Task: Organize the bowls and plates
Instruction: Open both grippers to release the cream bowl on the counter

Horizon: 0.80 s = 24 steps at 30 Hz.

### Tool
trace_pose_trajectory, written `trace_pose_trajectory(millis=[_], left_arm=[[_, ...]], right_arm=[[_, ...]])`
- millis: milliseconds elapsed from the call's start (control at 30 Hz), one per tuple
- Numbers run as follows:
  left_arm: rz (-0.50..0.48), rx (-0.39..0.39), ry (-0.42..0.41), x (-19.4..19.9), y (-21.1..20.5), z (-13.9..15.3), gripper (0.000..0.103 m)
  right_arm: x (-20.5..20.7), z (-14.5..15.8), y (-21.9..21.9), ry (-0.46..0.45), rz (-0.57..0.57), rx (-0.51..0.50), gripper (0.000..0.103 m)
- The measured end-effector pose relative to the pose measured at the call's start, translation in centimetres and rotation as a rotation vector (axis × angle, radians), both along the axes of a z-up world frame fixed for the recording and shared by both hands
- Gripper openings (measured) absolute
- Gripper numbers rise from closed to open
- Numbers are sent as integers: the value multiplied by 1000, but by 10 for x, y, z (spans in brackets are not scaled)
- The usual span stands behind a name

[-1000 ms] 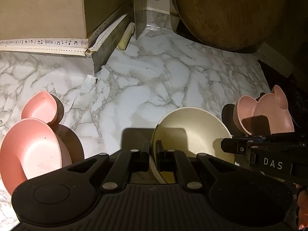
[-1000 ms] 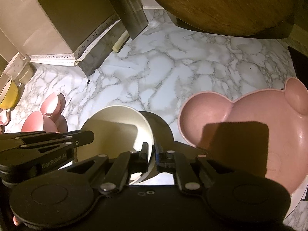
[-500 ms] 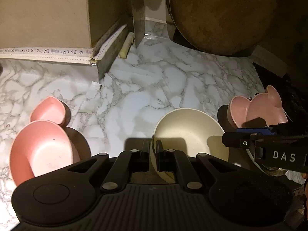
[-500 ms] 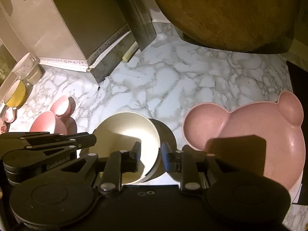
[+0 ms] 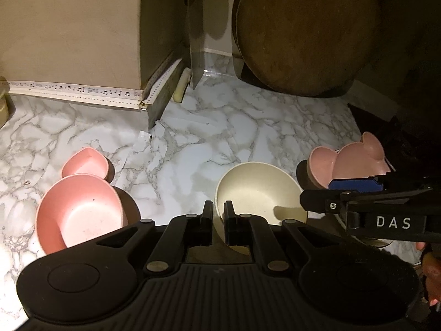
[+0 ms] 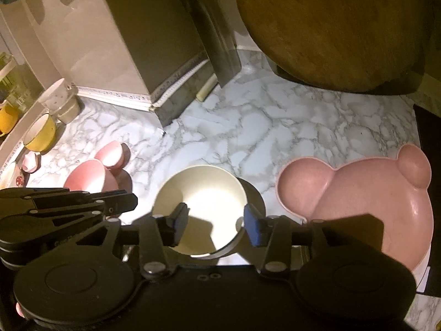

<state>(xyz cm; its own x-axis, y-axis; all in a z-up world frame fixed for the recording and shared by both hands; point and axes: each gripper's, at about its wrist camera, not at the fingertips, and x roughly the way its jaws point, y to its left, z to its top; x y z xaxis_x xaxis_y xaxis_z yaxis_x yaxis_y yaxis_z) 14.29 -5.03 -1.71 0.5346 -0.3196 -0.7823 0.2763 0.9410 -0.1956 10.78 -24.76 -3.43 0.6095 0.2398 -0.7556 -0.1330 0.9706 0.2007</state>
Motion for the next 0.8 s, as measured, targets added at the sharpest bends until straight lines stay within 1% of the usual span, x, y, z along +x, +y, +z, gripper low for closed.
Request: trace_pose_trajectory(millis=[133, 200, 267, 433, 567, 633, 700, 733, 767, 800], left_arm=[[12, 2, -30, -8, 8, 9, 10], [18, 2, -34, -10, 13, 11, 10], [29, 3, -34, -12, 18, 13, 10], [60, -1, -35, -17, 34, 14, 11], [104, -7, -47, -21, 50, 15, 11], [128, -8, -49, -22, 58, 15, 17], [163, -20, -49, -23, 68, 14, 40], [187, -28, -54, -23, 74, 13, 46], [210, -31, -59, -24, 79, 13, 55], [231, -31, -63, -25, 84, 13, 63]], right_arm=[[-5, 6, 6, -26, 19, 8, 60], [-7, 9, 9, -40, 29, 7, 64], [-9, 11, 13, -51, 42, 7, 66], [-11, 17, 23, -72, 80, 14, 78], [-12, 20, 35, -99, 123, 13, 85], [-12, 21, 42, -109, 140, 17, 90], [-11, 23, 49, -118, 159, 23, 93], [-10, 23, 52, -122, 169, 26, 94], [-9, 24, 55, -123, 177, 29, 94], [-8, 24, 59, -124, 186, 30, 95]])
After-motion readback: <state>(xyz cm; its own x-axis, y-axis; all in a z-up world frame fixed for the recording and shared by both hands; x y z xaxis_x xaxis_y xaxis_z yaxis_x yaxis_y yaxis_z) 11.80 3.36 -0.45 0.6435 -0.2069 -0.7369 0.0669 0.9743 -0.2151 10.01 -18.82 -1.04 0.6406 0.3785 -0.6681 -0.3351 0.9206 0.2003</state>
